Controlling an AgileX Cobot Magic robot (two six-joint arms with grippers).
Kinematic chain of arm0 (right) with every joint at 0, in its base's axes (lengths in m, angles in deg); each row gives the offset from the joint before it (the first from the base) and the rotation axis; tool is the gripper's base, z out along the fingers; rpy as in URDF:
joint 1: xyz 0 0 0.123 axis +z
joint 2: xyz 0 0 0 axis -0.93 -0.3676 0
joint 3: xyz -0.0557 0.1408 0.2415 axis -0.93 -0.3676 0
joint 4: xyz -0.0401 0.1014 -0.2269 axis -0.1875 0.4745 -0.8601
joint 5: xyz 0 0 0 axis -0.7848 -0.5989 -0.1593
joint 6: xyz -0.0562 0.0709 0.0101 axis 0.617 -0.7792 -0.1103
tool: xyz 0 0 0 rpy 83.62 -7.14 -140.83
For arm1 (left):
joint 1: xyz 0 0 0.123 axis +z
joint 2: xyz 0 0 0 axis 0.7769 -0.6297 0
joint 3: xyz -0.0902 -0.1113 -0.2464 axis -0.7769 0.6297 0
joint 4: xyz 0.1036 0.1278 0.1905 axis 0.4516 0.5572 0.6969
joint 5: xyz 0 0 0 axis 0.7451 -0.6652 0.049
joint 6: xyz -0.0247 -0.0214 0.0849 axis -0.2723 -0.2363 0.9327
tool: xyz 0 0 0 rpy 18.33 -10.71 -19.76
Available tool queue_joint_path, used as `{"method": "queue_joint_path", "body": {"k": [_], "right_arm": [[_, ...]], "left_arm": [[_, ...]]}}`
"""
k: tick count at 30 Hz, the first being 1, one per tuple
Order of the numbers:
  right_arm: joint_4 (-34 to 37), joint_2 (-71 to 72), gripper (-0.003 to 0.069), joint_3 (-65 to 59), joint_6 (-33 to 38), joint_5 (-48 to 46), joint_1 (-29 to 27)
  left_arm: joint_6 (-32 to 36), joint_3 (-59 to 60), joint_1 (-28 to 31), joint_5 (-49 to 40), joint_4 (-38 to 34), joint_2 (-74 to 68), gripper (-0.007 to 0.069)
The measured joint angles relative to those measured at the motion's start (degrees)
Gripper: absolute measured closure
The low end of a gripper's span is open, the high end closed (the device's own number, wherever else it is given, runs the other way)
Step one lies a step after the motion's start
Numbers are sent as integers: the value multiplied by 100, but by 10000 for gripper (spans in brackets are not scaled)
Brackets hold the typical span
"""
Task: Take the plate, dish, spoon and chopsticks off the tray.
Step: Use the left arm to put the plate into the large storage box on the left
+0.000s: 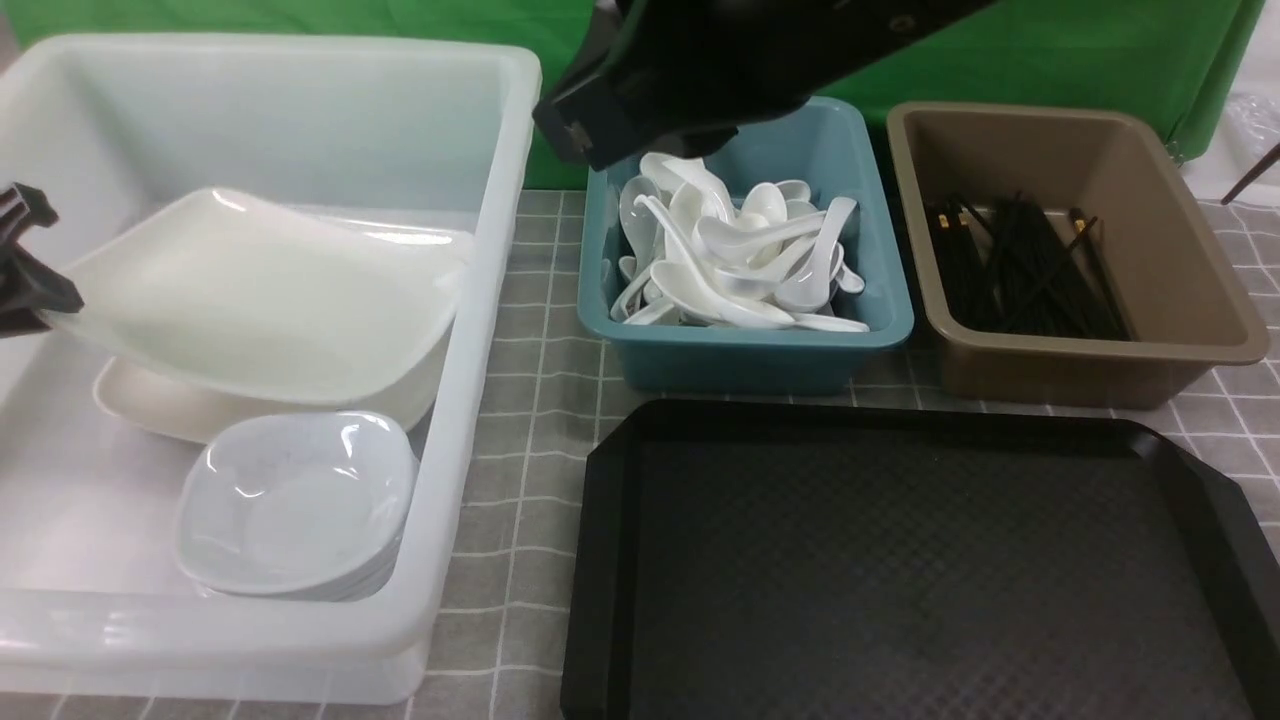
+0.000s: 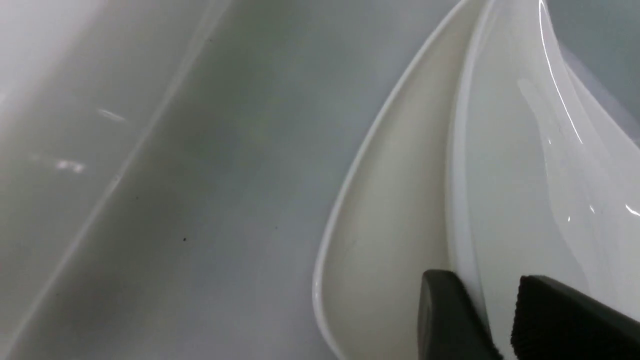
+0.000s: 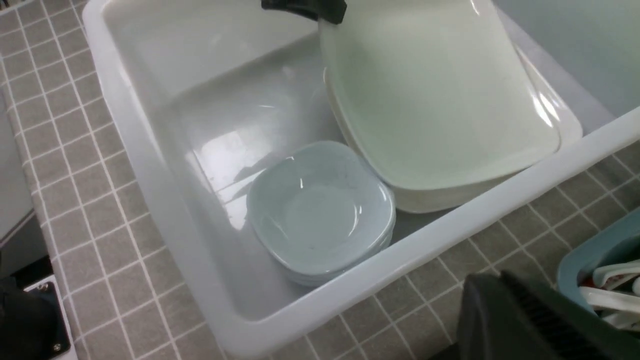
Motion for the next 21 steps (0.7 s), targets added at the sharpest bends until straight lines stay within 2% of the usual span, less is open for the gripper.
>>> {"method": "queue_joint_path", "body": {"k": [5, 11, 14, 21], "right_arm": [[0, 0, 599, 0, -101, 1, 0], [16, 0, 596, 0, -142, 1, 0], [43, 0, 591, 0, -140, 1, 0], [130, 0, 589, 0, -140, 1, 0]], "left_arm": [[-16, 0, -39, -204, 17, -48, 274], [-31, 0, -308, -191, 215, -192, 249], [-294, 0, -468, 32, 485, -282, 246], [-460, -5, -491, 206, 509, -310, 247]]}}
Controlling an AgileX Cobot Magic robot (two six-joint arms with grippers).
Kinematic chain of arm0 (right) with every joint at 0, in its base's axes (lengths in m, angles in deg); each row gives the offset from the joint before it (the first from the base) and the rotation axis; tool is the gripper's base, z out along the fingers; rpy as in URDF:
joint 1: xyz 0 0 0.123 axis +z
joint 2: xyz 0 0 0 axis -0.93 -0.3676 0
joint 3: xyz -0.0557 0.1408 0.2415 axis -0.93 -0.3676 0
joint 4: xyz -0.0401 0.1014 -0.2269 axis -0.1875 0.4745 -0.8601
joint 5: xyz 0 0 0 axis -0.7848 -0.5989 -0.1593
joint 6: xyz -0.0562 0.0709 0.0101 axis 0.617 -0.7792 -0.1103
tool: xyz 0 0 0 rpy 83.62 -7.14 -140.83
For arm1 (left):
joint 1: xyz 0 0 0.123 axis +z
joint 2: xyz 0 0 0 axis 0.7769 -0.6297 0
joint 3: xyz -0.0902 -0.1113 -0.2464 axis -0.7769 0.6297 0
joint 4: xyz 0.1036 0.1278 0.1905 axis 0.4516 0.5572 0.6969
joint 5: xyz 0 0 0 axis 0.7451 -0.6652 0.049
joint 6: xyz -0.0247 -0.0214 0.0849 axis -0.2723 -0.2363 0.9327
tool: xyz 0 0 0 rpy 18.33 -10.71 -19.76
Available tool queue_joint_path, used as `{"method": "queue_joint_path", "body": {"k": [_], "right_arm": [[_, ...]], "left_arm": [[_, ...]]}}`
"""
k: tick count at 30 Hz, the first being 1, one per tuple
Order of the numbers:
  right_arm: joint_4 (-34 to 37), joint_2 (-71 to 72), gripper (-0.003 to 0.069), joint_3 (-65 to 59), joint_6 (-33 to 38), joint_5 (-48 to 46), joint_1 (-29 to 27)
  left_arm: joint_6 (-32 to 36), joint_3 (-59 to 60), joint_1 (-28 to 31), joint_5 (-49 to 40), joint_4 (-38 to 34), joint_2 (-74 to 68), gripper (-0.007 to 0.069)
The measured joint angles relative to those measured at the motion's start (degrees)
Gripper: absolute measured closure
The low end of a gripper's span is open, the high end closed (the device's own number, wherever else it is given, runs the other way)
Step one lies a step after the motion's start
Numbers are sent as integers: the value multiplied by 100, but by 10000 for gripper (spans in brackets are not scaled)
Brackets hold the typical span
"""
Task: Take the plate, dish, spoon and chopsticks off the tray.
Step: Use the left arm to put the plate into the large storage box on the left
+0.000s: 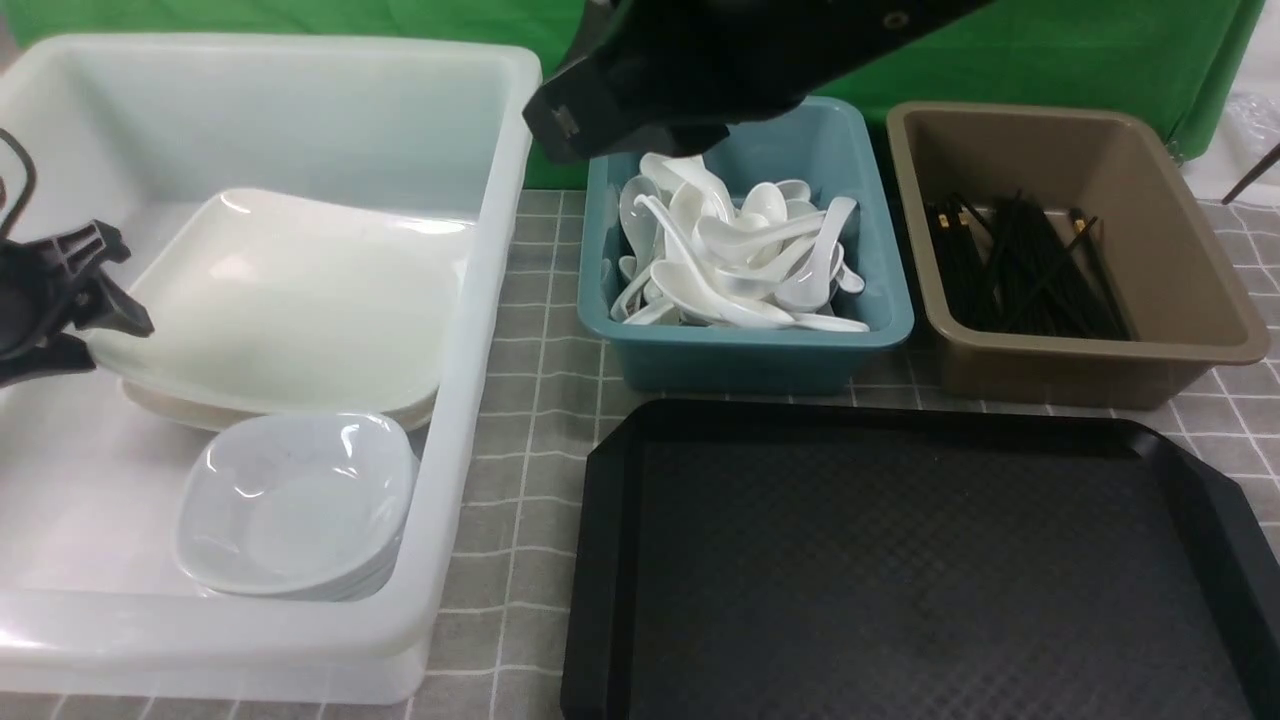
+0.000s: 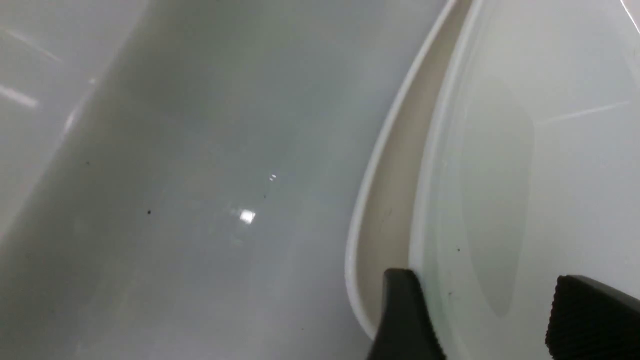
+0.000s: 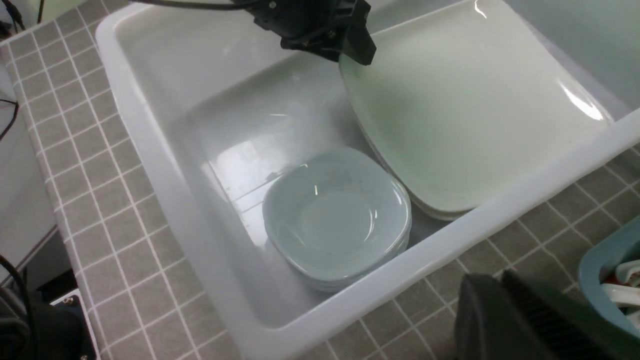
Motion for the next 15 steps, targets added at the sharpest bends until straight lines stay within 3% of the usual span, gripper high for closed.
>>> {"method": "queue_joint_path", "body": {"k": [15], "right_arm": [[18, 0, 589, 0, -232, 0, 0]], "left_arm": [[-281, 0, -32, -370, 587, 278, 246]]}}
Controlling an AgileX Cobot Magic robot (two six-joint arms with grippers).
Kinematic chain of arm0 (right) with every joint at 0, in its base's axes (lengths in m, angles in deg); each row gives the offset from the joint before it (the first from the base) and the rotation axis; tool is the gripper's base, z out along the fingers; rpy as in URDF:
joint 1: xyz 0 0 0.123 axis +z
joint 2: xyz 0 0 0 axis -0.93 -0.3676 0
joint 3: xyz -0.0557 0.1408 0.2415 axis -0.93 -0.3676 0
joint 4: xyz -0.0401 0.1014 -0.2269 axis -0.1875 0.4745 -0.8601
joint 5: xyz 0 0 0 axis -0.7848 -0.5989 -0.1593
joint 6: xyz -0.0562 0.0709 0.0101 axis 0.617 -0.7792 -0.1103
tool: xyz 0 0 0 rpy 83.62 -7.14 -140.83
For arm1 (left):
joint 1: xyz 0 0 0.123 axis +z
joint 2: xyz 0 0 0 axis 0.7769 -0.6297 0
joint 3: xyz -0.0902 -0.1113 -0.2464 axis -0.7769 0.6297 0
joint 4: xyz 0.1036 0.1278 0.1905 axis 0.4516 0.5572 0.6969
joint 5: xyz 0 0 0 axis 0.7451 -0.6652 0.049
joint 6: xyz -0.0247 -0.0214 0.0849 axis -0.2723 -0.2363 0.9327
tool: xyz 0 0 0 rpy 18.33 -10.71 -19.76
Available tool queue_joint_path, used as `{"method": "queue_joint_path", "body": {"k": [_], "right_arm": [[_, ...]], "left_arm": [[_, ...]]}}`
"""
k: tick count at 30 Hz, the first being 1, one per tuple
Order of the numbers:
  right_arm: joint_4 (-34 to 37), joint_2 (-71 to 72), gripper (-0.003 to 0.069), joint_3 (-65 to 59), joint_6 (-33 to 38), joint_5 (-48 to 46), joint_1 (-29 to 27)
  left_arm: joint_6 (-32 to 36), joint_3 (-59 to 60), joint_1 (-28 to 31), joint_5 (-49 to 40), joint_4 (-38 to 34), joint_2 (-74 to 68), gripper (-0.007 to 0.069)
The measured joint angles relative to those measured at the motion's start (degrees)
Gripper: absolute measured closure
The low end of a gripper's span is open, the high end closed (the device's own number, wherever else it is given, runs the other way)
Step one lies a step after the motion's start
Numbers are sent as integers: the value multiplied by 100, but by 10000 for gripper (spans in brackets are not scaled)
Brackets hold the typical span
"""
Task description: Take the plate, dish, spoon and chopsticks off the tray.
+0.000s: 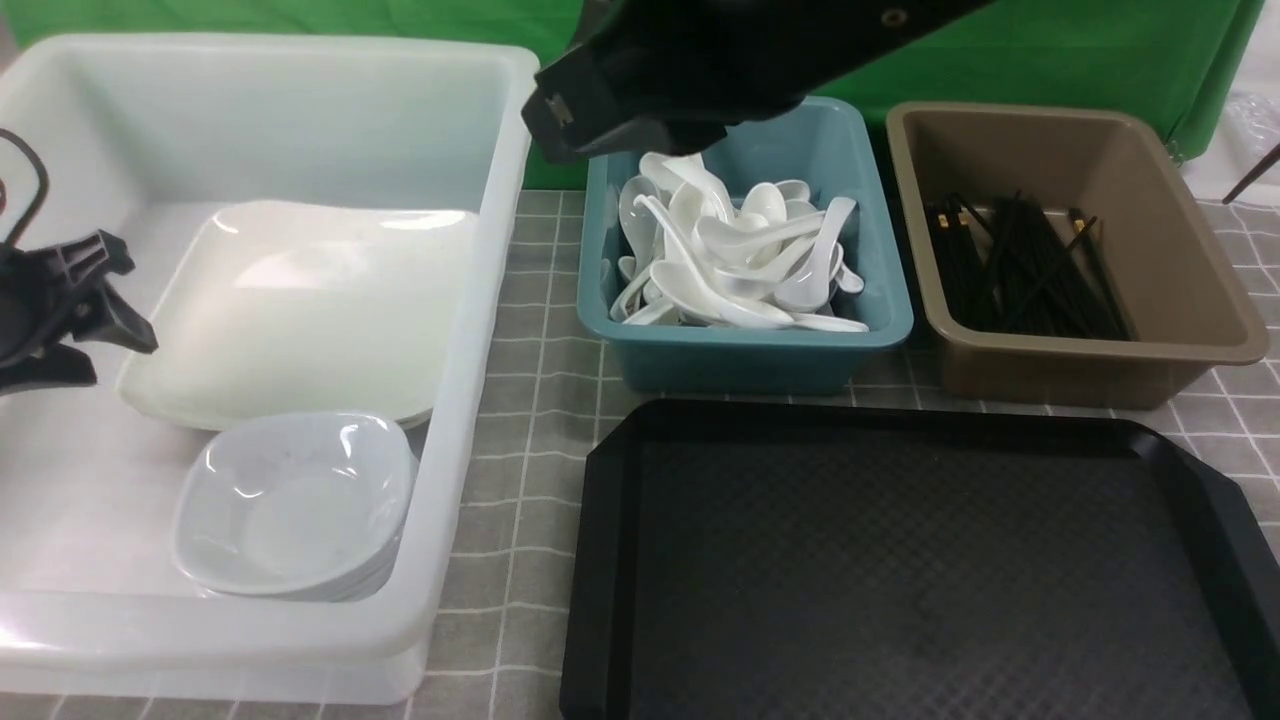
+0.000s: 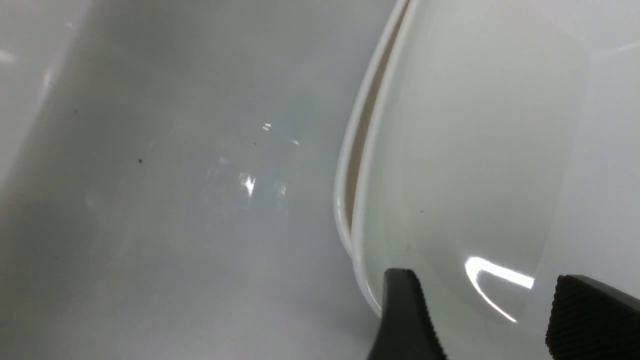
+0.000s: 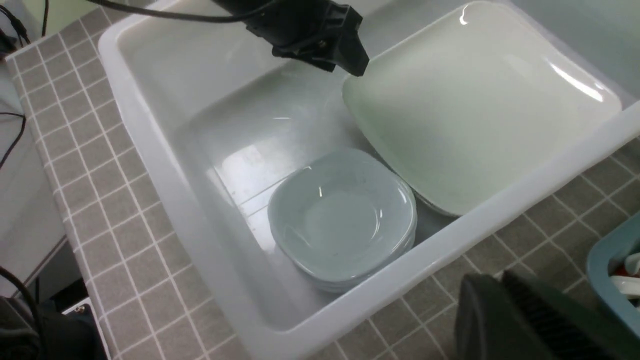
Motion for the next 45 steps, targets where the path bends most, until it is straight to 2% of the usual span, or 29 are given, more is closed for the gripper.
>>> {"method": "queue_joint_path", "body": {"k": [5, 8, 11, 12, 14, 15, 18, 21, 23, 26, 31, 37, 43, 45], "right_arm": [[0, 0, 589, 0, -57, -5, 0], [2, 0, 589, 0, -63, 12, 0], [-87, 57, 589, 0, -68, 146, 0], [-112, 66, 589, 0, -68, 158, 0], [-232, 149, 589, 0, -94, 271, 0], [-373, 258, 589, 0, -159, 345, 0], [-731, 560, 604, 0, -292, 377, 0], [-1373, 1069, 628, 0, -732, 355, 0], [-1514, 1206, 630, 0, -839, 333, 0], [-1914, 1856, 631, 0, -1049, 54, 0], [-2265, 2639, 631, -445, -1224, 158, 0], [-3007, 4461, 631, -2632, -1875, 1756, 0], [-3253, 6428, 631, -4986, -2320, 3550, 0], [-3252, 6780, 631, -5377, -2313, 3911, 0]], "left_arm": [[-70, 0, -6, 120, 173, 512, 250], [47, 0, -42, -36, 117, 809, 285], [423, 0, -310, -372, 26, 1338, 414], [423, 0, -337, -390, 26, 1371, 423], [619, 0, -607, -490, 21, 1640, 500], [802, 0, -850, -537, 29, 1883, 567], [960, 0, -1300, -648, 52, 2345, 612], [1006, 0, -1854, -861, 93, 2824, 622], [1006, 0, -2020, -907, 100, 2971, 623], [1024, 0, -2571, -1076, 107, 3478, 623], [1000, 125, -3001, -1256, 107, 4086, 623], [827, 1263, -3152, -991, 89, 5263, 623], [773, 2764, -3152, -491, 90, 6564, 623], [707, 3054, -3152, -357, 90, 6798, 623]]}}
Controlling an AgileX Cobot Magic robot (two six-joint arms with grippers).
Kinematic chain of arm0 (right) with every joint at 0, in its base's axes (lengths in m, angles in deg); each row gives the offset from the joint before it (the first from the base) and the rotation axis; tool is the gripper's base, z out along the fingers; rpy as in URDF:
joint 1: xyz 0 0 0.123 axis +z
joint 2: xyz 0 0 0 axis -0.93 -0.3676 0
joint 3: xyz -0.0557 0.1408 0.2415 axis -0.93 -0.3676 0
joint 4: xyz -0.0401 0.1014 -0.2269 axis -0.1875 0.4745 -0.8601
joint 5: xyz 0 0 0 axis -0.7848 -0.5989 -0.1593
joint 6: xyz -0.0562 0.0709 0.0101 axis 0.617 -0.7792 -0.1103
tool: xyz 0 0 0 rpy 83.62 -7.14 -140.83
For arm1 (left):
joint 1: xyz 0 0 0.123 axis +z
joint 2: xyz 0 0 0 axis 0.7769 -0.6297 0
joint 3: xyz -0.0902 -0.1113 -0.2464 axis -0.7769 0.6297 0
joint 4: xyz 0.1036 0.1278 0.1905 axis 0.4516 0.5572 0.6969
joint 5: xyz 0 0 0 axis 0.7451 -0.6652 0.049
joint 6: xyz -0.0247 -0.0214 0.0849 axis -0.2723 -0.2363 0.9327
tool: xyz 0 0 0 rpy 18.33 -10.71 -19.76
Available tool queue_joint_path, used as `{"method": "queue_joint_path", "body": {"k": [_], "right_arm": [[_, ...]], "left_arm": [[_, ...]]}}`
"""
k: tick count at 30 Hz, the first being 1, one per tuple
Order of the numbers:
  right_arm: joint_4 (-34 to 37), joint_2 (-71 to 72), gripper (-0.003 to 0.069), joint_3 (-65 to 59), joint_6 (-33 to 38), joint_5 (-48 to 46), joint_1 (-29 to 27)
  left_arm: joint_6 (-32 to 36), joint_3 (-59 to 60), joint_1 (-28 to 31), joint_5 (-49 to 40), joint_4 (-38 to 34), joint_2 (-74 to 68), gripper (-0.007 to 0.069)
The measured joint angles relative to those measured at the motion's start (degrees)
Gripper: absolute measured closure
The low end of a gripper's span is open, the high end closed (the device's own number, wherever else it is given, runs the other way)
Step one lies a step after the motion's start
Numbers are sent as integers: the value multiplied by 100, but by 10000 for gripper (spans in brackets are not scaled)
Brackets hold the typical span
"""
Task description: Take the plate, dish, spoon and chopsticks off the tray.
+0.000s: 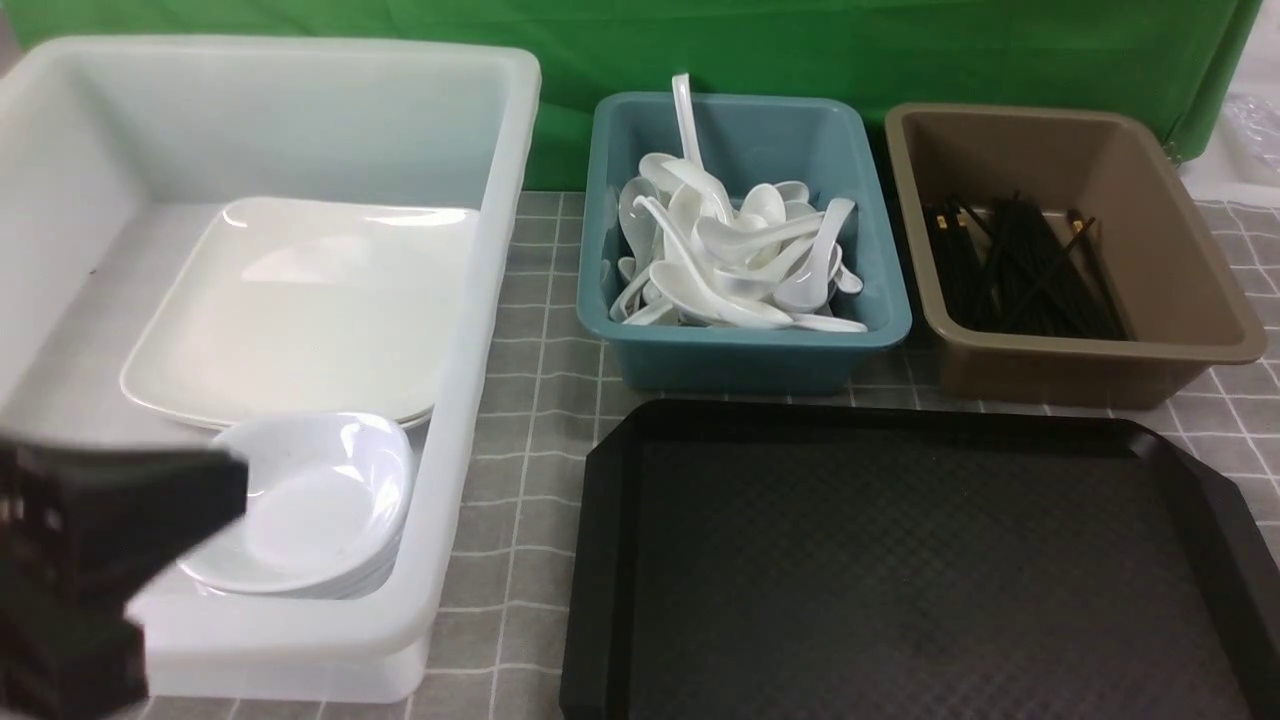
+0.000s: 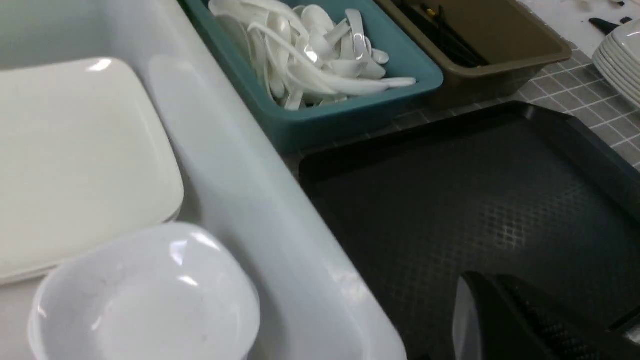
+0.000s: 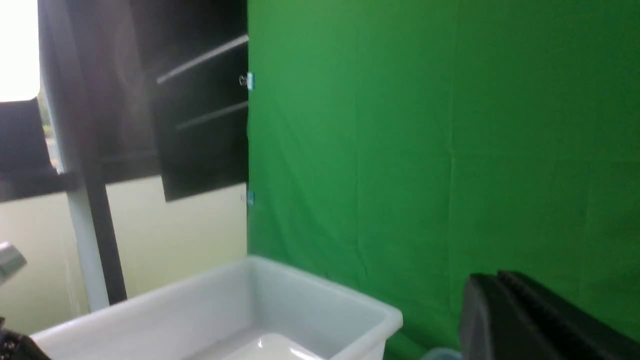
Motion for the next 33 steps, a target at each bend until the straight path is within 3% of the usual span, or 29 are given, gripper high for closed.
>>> {"method": "queue_joint_path", "body": {"k": [7, 18, 33], "right_arm": [[-8, 1441, 632, -1185, 14, 540, 0], [-8, 1733, 589, -1239, 27, 593, 0], [-2, 1733, 550, -1239, 32, 593, 0]], "left_arm": [[-153, 1152, 0, 838, -100, 913, 623], [-172, 1247, 0, 1821, -138, 938, 623], [-179, 1249, 0, 1923, 266, 938, 622]]}}
